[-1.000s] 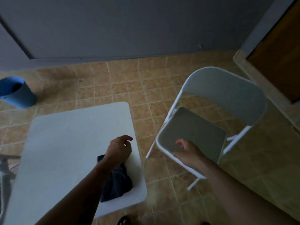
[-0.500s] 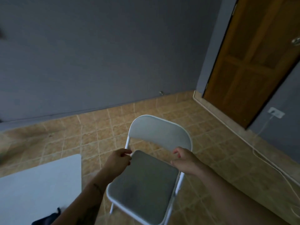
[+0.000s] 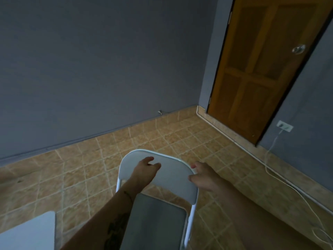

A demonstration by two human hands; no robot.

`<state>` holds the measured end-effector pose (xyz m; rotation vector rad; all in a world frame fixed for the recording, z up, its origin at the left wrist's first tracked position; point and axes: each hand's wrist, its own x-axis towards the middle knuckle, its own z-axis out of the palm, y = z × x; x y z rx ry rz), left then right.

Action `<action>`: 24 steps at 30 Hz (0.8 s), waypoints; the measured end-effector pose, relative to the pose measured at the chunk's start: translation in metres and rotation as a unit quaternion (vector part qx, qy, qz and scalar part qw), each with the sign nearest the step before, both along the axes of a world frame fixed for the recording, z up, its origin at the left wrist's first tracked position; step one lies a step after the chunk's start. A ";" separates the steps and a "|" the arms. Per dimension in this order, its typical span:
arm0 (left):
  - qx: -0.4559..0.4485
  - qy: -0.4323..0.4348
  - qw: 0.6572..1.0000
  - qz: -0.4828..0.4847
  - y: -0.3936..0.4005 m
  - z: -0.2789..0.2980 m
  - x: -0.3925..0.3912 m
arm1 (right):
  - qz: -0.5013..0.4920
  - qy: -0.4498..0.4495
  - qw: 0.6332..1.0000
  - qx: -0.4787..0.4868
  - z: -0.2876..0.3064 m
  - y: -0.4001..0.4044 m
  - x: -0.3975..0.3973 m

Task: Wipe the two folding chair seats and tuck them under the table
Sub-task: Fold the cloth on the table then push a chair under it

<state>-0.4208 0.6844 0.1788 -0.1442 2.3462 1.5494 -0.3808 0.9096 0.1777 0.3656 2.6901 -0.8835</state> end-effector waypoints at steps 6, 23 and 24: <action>-0.115 0.036 0.992 -0.023 0.019 -0.012 -0.048 | 0.001 -0.029 1.000 0.005 -0.024 0.012 -0.033; -0.182 -0.094 0.957 0.206 0.110 -0.108 -0.163 | 0.095 -0.071 0.992 -0.043 -0.121 0.056 -0.129; -0.183 -0.098 0.954 0.218 0.115 -0.113 -0.165 | 0.104 -0.059 0.992 -0.033 -0.125 0.059 -0.132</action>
